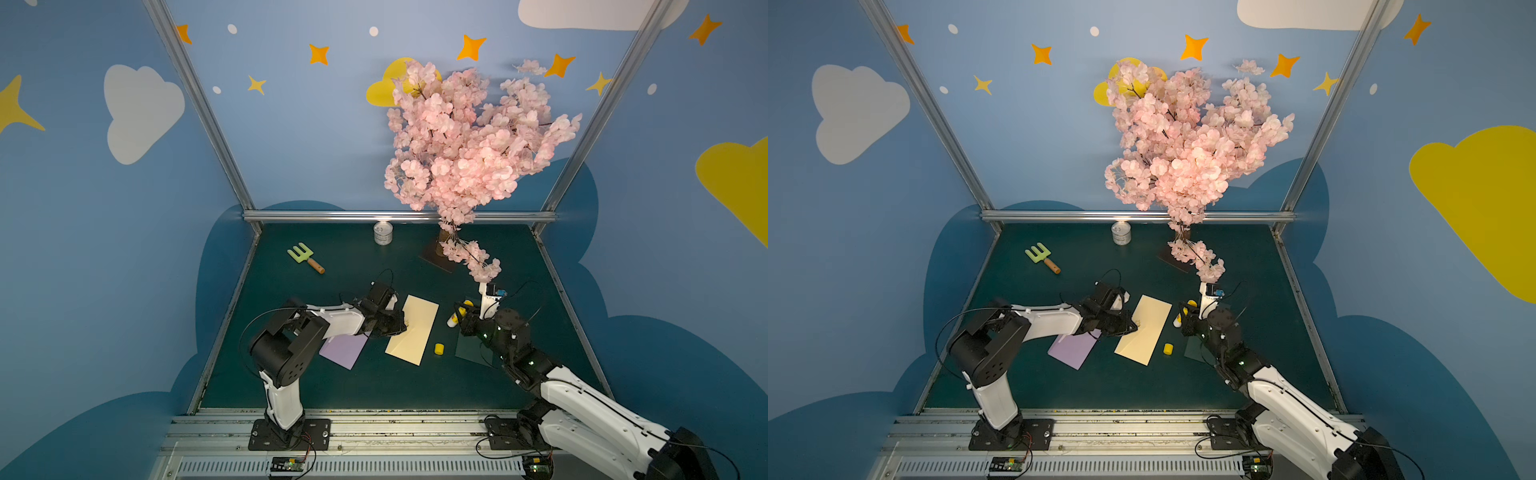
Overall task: Seal the envelope with a glue stick
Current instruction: Seal the envelope at the center of the board.
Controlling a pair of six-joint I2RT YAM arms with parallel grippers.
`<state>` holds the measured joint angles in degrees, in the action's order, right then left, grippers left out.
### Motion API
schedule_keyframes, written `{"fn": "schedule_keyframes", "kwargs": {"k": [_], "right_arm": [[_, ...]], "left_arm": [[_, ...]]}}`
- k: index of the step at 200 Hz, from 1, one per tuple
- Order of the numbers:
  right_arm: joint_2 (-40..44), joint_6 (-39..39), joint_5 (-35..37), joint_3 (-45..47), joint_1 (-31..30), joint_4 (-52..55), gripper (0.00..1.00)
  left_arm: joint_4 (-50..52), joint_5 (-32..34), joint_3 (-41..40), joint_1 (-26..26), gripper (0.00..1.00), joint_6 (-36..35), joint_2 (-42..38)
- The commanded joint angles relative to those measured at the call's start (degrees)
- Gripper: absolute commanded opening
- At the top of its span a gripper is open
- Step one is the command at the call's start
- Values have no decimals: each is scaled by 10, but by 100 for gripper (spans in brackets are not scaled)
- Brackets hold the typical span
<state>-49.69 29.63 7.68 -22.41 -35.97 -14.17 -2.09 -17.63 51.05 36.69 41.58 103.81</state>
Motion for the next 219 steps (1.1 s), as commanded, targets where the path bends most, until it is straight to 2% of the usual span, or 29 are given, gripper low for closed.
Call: {"fn": "schedule_keyframes", "kwargs": {"k": [1,43,59,109,165,219], "right_arm": [[5,3,0,-13,-3,-9,0],[6,3,2,-10,-3,-8,0],[1,3,0,-10,-4,-14,0],[4,-4,5,-12,-3,-12,0],[9,-10,10,-10,-2,-5,0],[9,-11,8,-12,-2,-7,0]], "left_arm": [[76,39,-43,7,5,10,3],[68,38,-87,25,5,34,-28],[66,59,-86,26,5,35,-25],[67,49,-12,22,5,16,37],[84,46,62,-6,5,-14,92],[85,27,84,-29,5,-24,125]]}}
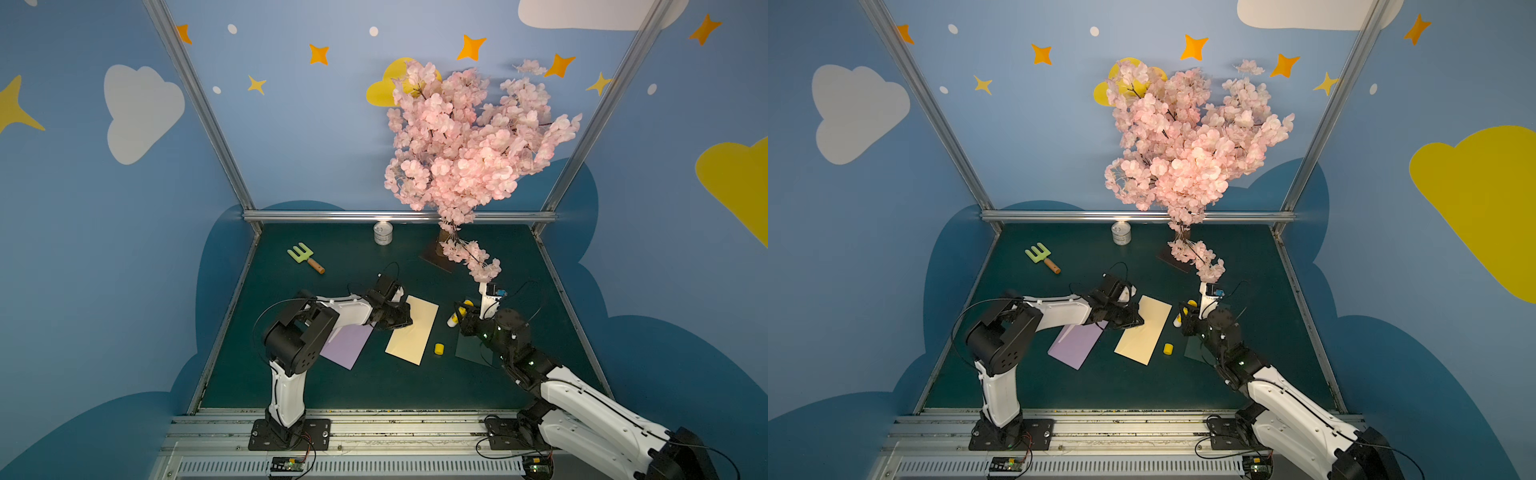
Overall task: Seal the envelope with a glue stick
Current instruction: Seal the envelope at the center of the board.
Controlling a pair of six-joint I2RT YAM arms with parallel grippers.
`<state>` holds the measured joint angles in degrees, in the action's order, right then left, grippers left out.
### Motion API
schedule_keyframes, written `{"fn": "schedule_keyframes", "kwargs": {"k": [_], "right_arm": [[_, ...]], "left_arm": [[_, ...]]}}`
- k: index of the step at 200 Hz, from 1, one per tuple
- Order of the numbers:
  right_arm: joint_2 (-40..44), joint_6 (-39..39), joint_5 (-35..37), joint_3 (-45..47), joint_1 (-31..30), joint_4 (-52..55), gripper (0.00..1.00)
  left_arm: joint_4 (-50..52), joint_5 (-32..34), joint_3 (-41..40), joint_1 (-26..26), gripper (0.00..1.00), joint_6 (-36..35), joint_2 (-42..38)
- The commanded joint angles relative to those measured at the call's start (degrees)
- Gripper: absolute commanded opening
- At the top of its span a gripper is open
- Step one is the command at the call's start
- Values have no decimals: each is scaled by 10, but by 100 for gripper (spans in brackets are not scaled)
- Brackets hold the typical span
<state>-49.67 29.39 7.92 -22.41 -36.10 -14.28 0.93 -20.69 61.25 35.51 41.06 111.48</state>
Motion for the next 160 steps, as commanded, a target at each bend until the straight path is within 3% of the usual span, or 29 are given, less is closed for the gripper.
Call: {"fn": "schedule_keyframes", "kwargs": {"k": [1,64,160], "right_arm": [[9,-9,6,-12,0,-6,0],[16,-8,3,-13,0,-2,0],[39,-11,-23,-24,-6,7,0]], "left_arm": [[54,57,-18,-17,5,-19,48],[67,62,-13,-34,5,-26,38],[120,85,13,-27,7,-25,-107]]}}
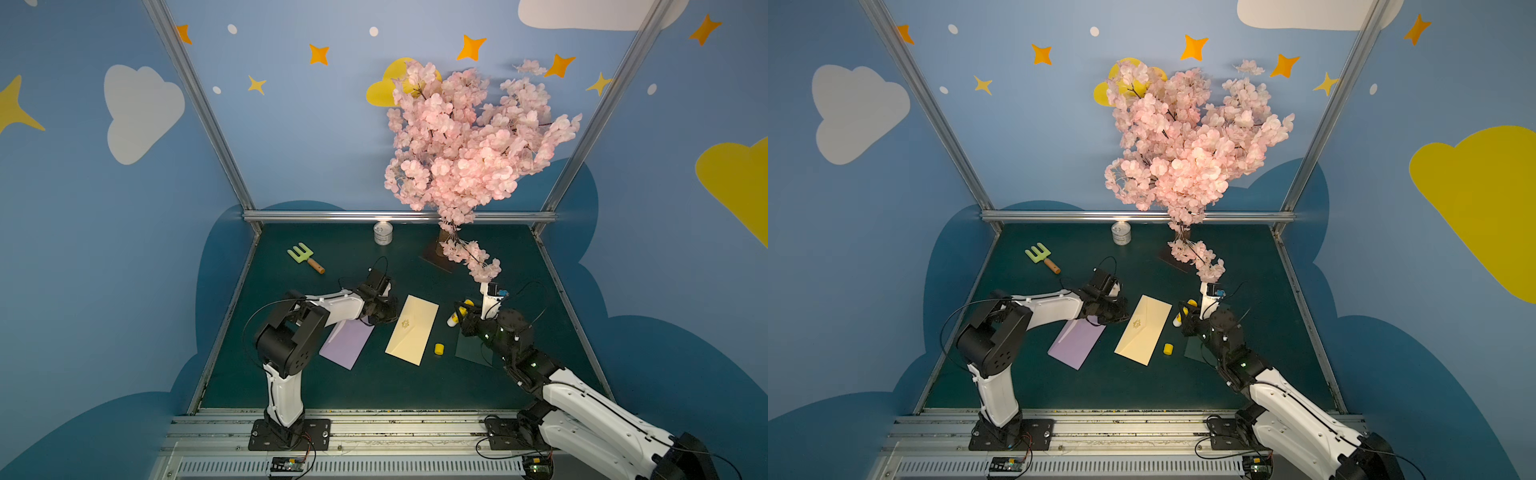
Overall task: Seal the envelope with a glue stick
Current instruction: Seal the envelope at the center of the board, then adjust the envelope at the center of the board.
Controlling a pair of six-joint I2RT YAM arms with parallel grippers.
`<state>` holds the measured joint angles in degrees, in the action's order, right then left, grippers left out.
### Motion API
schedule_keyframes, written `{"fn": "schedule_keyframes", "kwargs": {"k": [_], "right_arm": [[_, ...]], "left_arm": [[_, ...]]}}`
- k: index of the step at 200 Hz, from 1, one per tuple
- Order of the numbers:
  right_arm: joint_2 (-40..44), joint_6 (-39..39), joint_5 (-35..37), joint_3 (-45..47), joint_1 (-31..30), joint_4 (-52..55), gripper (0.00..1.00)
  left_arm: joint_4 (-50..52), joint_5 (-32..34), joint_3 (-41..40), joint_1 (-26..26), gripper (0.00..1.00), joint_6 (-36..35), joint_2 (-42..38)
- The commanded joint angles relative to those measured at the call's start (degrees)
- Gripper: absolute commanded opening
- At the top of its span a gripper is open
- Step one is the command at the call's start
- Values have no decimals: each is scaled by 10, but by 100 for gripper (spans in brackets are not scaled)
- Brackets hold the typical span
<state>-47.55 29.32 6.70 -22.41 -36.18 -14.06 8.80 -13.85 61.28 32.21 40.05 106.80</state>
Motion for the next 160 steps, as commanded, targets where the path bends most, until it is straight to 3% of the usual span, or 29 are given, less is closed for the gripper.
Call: {"fn": "schedule_keyframes", "kwargs": {"k": [1,37,62,69,99,128,160], "right_arm": [[18,-11,-12,-25,-6,5,0],[3,-50,-19,-43,-37,4,0],[-41,-101,-23,-63,-81,-23,0],[-57,-114,-24,-70,-93,-29,0],[-140,-153,-44,-94,-133,-83,0],[-231,-136,-70,-123,-149,-150,0],[-320,-78,-109,-157,-153,-220,0]], "left_arm": [[42,16,13,6,7,-15,-63],[90,35,-4,8,15,-21,-183],[159,92,-33,5,25,-34,-277],[185,121,-46,3,40,-33,-305],[286,217,-110,-13,69,-4,-405],[293,220,-194,-42,82,24,-483],[283,205,-239,-87,92,13,-496]]}}
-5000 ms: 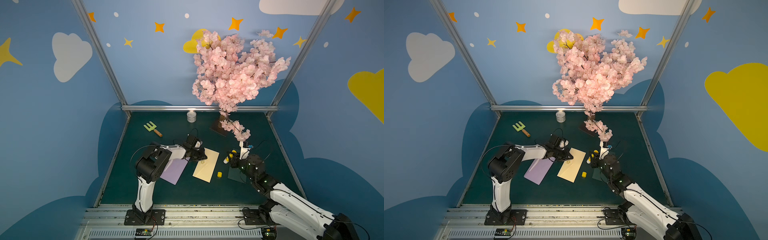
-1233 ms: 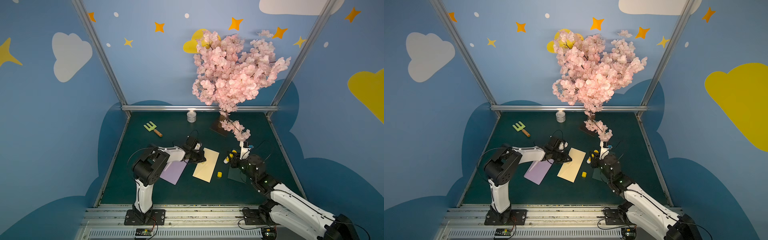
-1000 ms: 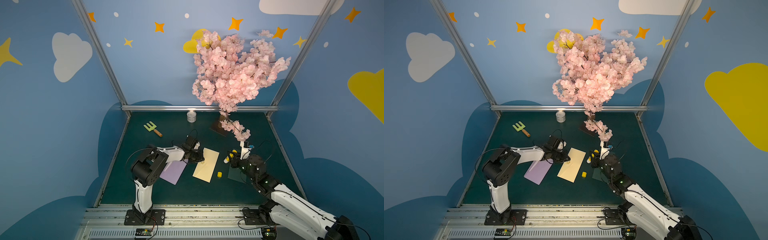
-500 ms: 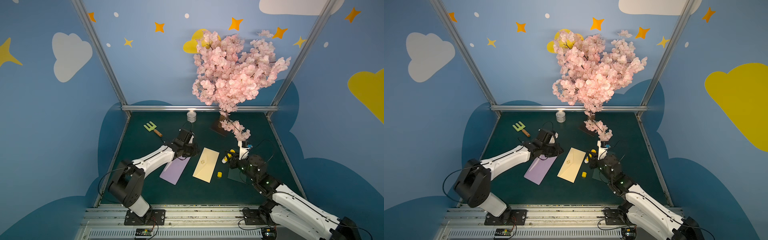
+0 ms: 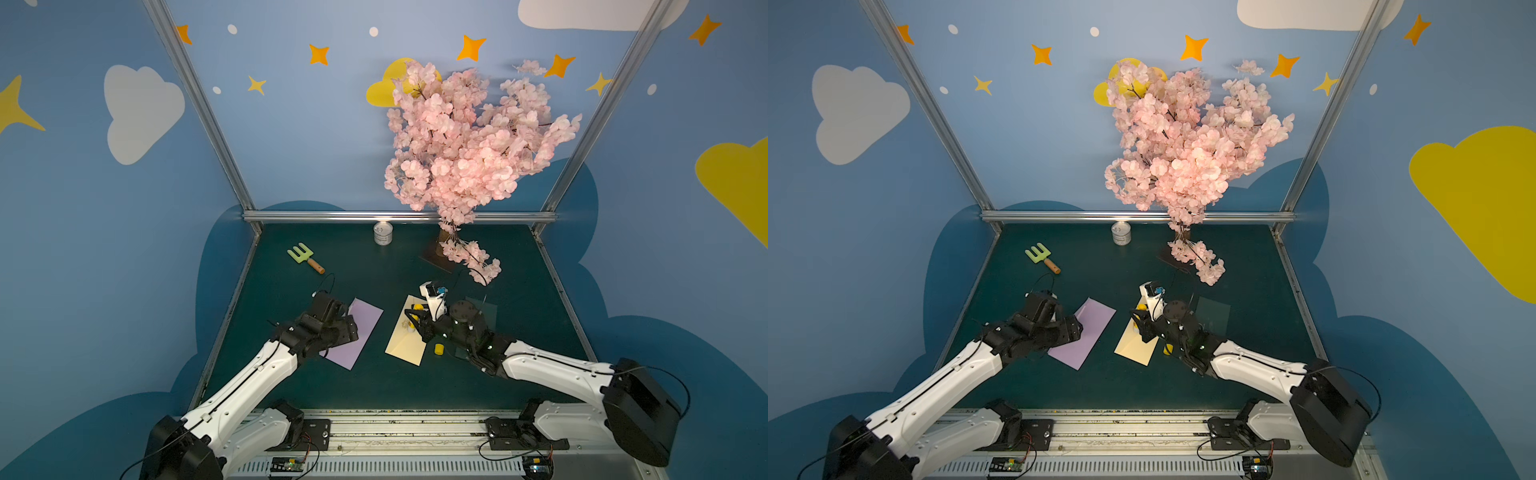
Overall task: Seal the envelope with a glue stick
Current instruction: Adjust the envelope at the center of the board.
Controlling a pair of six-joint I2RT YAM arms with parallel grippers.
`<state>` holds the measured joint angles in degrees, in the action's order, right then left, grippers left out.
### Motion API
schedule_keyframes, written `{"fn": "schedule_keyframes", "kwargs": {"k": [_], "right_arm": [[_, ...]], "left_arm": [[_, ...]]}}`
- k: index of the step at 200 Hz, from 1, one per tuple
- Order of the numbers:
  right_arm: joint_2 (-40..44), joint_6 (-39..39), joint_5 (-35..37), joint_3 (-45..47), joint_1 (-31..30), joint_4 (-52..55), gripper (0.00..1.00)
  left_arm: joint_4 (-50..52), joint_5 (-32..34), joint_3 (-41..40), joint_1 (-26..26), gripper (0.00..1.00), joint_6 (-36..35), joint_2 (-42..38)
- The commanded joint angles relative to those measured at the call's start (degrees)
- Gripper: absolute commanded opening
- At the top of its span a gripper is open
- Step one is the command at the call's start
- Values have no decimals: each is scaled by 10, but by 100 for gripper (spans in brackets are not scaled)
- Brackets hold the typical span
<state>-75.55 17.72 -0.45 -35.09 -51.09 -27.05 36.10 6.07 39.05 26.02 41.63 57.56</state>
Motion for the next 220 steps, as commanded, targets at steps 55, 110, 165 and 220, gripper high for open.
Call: {"fn": "schedule_keyframes", "kwargs": {"k": [55,110,165,220], "right_arm": [[-110,102,-80,-65,-7,-155,0],[-141,127,-88,-63,-12,-168,0],[-173,126,-92,-69,-14,-172,0],[-295,122,-75,-82,-42,-316,0]], "left_arm": [[-78,-67,-33,-115,92,-121,78],[-104,-95,19,-138,82,-165,226],[-100,-103,22,-138,32,-162,250],[-130,-139,-22,-128,19,-144,206]]}}
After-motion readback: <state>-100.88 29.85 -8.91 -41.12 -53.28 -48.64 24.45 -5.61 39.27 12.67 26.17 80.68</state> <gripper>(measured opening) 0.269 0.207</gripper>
